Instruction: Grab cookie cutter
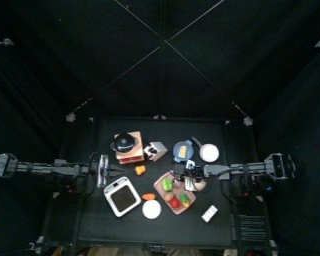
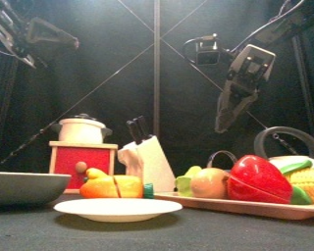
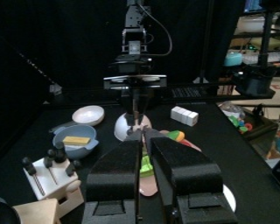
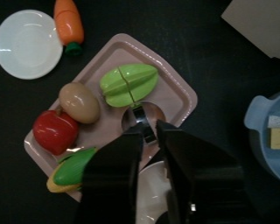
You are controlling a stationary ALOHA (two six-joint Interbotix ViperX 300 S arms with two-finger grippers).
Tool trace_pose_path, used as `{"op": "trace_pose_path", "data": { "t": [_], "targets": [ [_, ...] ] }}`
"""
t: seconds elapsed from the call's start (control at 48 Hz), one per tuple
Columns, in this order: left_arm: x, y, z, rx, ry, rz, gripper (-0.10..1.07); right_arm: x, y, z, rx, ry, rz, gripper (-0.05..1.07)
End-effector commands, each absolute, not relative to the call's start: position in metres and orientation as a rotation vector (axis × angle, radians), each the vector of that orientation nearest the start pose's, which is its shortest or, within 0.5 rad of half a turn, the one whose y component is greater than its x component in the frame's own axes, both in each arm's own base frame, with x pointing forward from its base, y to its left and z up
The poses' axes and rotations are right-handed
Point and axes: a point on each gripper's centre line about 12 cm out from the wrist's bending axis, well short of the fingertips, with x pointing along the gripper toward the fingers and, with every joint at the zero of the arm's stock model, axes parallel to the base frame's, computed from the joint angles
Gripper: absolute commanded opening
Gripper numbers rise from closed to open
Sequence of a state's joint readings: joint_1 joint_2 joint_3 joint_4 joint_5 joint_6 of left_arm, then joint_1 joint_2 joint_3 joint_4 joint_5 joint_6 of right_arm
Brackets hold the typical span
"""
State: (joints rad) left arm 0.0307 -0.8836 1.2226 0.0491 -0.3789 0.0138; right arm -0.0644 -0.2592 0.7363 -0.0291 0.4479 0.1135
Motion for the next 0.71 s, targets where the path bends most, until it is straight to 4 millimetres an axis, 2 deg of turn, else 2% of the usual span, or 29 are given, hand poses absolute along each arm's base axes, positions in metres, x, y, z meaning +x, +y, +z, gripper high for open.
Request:
{"op": "trace_pose_path", "data": {
  "t": [0.0,0.146,0.208,0.688],
  "targets": [
    [0.208,0.004,0.273,0.065,-0.057,0.013,0.52,0.320,-0.021,0.206,0.099,0.871,-0.103,0.73],
    [0.208,0.004,0.273,0.065,-0.056,0.013,0.52,0.321,-0.018,0.200,0.087,0.853,-0.093,0.84],
    [0.208,0.004,0.273,0.065,-0.056,0.014,0.52,0.321,-0.018,0.196,0.082,0.859,-0.092,0.85],
    [0.208,0.006,0.272,0.065,-0.053,0.020,0.52,0.333,-0.017,0.169,0.027,0.937,-0.077,0.82]
  ]
}}
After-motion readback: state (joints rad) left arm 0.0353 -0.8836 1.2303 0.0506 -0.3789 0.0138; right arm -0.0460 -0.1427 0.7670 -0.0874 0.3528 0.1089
